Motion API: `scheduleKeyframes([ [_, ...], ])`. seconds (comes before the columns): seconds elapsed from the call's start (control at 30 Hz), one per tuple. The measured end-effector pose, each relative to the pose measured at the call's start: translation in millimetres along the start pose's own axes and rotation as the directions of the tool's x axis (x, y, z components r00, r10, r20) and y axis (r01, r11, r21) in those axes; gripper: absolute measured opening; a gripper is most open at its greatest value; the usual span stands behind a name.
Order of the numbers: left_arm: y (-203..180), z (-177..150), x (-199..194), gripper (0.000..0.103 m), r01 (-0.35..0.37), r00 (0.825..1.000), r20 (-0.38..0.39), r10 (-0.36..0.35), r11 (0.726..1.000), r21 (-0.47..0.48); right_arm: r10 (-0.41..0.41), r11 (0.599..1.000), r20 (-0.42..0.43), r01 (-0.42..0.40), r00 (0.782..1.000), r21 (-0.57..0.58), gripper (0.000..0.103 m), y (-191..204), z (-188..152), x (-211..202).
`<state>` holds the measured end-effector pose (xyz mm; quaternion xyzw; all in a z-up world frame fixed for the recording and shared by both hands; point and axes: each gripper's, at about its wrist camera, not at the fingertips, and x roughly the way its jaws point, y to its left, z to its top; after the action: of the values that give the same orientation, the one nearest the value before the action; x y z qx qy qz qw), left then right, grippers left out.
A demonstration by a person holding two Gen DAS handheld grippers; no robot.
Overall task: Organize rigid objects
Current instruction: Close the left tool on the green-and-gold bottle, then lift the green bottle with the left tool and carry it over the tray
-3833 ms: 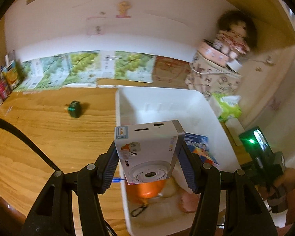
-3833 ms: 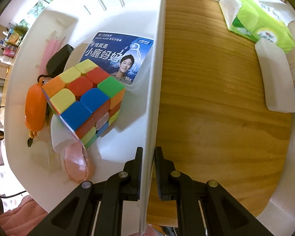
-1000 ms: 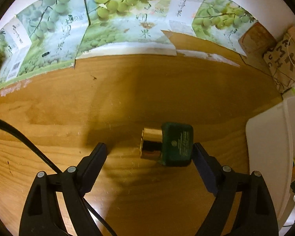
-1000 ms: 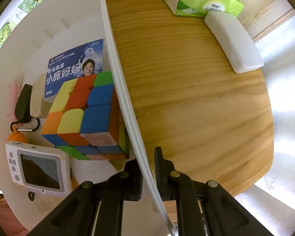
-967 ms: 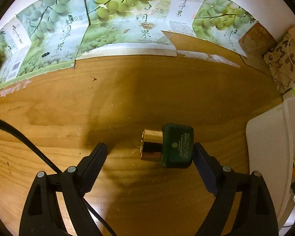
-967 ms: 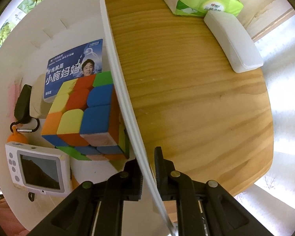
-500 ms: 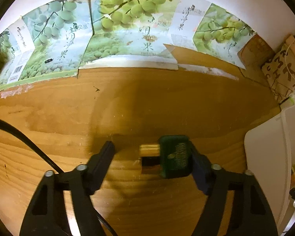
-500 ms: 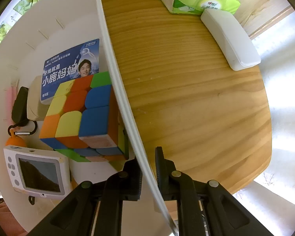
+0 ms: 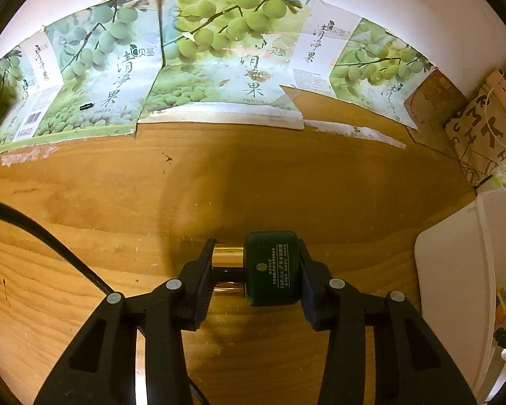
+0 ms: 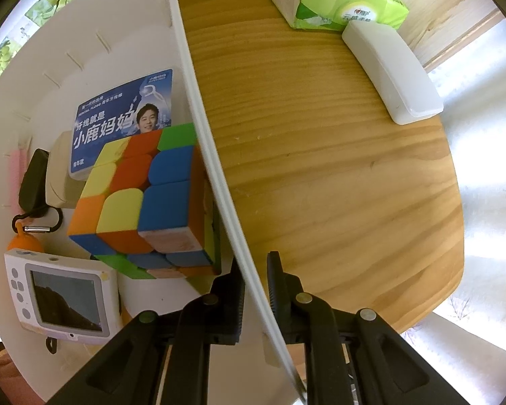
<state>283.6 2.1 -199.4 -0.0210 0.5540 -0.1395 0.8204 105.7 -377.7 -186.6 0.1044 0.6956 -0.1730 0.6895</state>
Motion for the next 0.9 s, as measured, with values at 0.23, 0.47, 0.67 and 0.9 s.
scheduleKeyframes([
  [0.23, -11, -23, -11, 0.046, 0.003, 1.000, -0.030, -0.003, 1.000, -0.002, 0.028, 1.000, 0.023, -0.028, 0.999, -0.013, 0.013, -4, -6, -3],
  [0.47, -26, -58, -34, 0.046, -0.042, 0.999, -0.032, 0.041, 0.999, -0.014, 0.048, 0.997, 0.047, -0.045, 0.998, -0.063, 0.013, -6, -13, -8],
  [0.67, -39, -88, -65, 0.046, -0.055, 0.998, -0.010, 0.054, 0.996, -0.072, 0.074, 0.995, 0.076, -0.069, 0.994, -0.071, 0.013, -9, -20, -12],
  [0.9, -70, -118, -110, 0.046, -0.085, 0.996, 0.028, 0.089, 0.990, -0.110, 0.142, 0.986, 0.093, -0.133, 0.985, -0.101, 0.015, -19, -31, -21],
])
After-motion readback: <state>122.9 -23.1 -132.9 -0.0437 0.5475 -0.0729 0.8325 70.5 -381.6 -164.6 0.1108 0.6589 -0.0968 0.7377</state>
